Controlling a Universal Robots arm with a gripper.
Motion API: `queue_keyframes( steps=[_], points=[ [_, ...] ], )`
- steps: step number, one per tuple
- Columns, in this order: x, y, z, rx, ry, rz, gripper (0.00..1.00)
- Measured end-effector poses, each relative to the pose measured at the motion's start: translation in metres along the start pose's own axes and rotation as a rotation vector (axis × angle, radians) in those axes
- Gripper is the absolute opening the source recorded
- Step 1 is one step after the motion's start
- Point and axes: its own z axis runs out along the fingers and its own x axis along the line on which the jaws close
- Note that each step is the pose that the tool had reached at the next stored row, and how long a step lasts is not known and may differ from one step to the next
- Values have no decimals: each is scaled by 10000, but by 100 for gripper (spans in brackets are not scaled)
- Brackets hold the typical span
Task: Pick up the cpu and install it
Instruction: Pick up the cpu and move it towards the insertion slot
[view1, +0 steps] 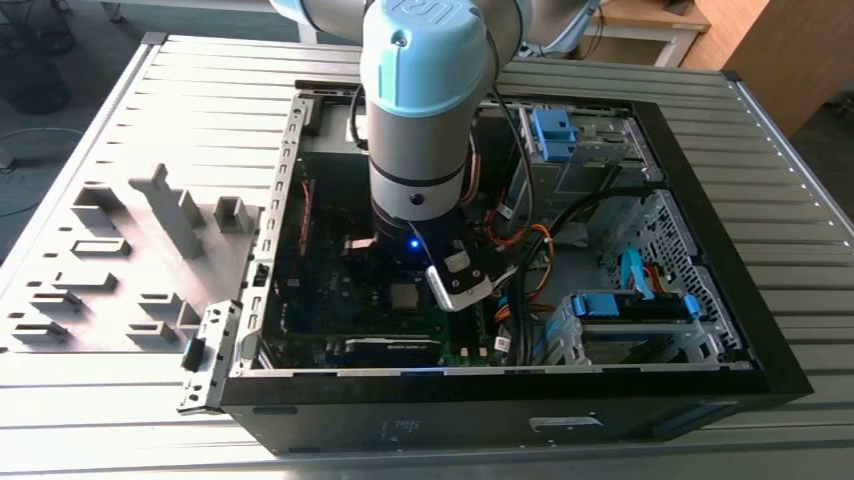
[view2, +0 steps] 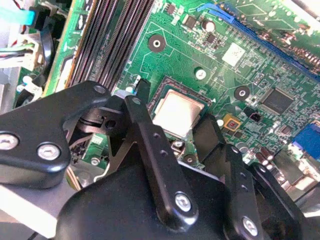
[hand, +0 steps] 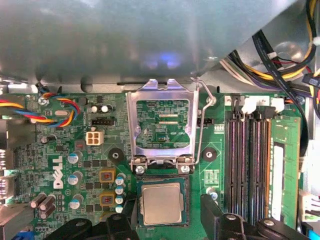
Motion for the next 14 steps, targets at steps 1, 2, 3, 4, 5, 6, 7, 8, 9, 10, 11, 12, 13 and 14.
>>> queue_keyframes(
  steps=[1,2,3,4,5,6,7,8,9,10,11,12,13,14],
  points=[
    [-5,0,0,3,2,52,62],
    [-9,0,0,4,3,104,62],
    [-14,0,0,6,6,158,62],
    [-18,0,0,7,7,208,62],
    [-21,1,0,8,9,253,62],
    [-21,1,0,9,9,262,62],
    [-21,1,0,9,9,263,62],
    [-21,1,1,9,9,264,62],
    [-22,1,0,9,9,264,62],
    [-21,1,0,8,9,264,62],
    [-22,3,0,9,9,264,62],
    [-20,7,0,10,9,264,62],
    [-18,9,2,9,8,263,62],
    [-16,8,4,10,9,263,62]
  ],
)
